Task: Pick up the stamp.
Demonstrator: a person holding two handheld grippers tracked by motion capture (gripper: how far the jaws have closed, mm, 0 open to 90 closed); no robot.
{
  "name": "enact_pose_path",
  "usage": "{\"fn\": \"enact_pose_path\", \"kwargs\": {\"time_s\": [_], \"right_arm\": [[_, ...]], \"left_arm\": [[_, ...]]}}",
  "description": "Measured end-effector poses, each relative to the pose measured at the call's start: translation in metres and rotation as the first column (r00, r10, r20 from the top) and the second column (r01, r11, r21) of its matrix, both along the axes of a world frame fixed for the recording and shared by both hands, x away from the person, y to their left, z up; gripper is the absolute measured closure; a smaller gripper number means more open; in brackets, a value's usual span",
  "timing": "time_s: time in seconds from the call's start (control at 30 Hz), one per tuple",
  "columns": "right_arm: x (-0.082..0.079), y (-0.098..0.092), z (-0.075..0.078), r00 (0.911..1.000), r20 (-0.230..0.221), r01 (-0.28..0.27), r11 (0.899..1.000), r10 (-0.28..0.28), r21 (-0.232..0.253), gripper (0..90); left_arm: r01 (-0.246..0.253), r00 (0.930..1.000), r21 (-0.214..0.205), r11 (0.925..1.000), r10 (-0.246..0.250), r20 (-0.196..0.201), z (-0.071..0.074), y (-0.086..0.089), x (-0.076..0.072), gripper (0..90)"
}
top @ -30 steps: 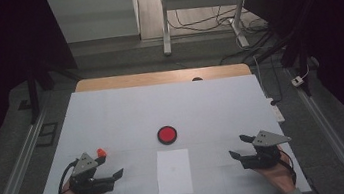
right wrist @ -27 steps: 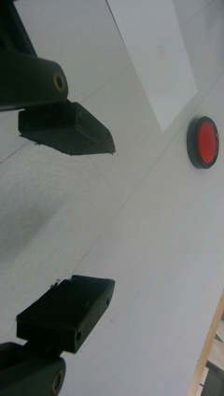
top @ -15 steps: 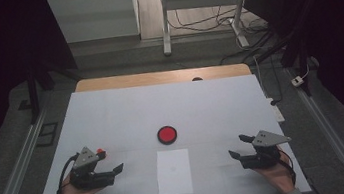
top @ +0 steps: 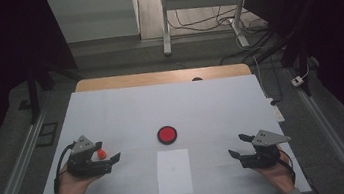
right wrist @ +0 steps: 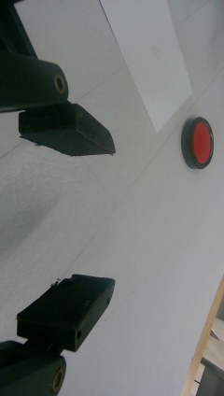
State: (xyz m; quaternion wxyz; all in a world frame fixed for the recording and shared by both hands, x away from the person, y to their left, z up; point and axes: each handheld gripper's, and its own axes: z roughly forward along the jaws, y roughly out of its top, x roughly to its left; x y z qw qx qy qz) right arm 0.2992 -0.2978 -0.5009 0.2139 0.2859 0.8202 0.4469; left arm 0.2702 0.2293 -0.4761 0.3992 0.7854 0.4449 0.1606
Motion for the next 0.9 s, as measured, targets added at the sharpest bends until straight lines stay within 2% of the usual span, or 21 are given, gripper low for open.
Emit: {"fn": "enact_pose_path", "kwargs": {"time_s": [0.17, 0.3, 0.43, 0.63, 0.9], "right_arm": [[0.000, 0.000, -0.001, 1.0000, -0.008, -0.004, 1.000, 0.004, 0.001, 29.2], [0.000, 0.000, -0.001, 1.0000, -0.008, -0.003, 1.000, 0.003, -0.004, 29.2], [0.001, 0.000, -0.002, 0.9999, -0.012, -0.001, 1.000, 0.001, 0.000, 29.3], [0.002, 0.000, -0.003, 0.9999, -0.010, 0.000, 1.000, -0.001, -0.011, 29.4], [0.000, 0.001, -0.004, 1.0000, -0.007, -0.002, 1.000, 0.002, -0.007, 29.5]], "left_arm": [[-0.037, 0.9993, 0.006, 0.9993, 0.037, 0.003, 0.007, 0.008, 0.014, 19.5], [-0.051, 0.9987, 0.002, 0.9987, 0.051, -0.002, 0.005, 0.013, 0.024, 19.9], [-0.054, 0.9985, 0.008, 0.9985, 0.054, -0.013, 0.001, 0.018, 0.028, 20.3], [-0.054, 0.9980, 0.054, 0.9971, 0.056, -0.030, -0.005, 0.023, 0.032, 21.5], [-0.067, 0.9935, 0.098, 0.9929, 0.076, -0.085, -0.025, 0.031, 0.035, 25.3]]}}
